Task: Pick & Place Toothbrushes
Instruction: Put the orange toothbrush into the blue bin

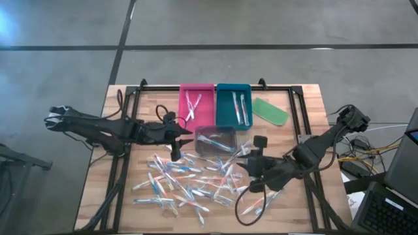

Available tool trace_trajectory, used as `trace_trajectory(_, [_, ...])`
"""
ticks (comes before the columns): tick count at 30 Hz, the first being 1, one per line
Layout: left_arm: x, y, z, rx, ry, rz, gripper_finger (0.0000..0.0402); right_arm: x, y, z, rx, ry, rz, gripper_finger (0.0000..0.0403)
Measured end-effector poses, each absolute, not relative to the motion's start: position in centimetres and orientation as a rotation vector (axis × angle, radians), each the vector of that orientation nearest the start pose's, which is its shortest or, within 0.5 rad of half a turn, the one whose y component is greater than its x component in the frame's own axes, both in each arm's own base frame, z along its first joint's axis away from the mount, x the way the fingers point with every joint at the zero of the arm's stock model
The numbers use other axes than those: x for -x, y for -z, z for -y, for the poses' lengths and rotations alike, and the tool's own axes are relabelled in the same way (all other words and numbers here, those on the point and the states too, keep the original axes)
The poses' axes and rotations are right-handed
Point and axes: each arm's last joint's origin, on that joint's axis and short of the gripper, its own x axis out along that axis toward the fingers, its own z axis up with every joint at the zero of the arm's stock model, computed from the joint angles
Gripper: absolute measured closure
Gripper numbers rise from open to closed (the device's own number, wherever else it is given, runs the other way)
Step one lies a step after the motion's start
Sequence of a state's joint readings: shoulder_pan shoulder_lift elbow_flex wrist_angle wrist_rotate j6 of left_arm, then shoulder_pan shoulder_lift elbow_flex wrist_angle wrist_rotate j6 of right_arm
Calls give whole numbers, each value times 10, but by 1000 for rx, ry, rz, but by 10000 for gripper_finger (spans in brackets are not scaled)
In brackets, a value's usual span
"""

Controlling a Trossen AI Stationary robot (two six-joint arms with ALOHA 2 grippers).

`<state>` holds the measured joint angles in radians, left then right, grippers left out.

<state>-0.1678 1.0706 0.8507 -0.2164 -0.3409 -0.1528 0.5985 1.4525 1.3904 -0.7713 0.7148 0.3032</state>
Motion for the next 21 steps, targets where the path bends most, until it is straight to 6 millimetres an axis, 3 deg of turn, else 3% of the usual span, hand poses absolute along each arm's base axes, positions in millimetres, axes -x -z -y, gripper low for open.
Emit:
trace_trajectory(4, [-229, -287, 30, 54, -177, -441, 266, -251, -344, -150, 192, 228, -664, 313])
trace_trajectory(10, [-229, -274, 43, 5, 122, -501, 266, -239, -344, -142, 180, 287, -713, 336])
trace_trajectory(15, [-238, -262, 59, -164, 224, -535, 266, -227, -346, -132, 126, 374, -738, 344])
trace_trajectory(21, [-257, -251, 80, -280, 312, -567, 266, -214, -349, -123, 72, 431, -760, 324])
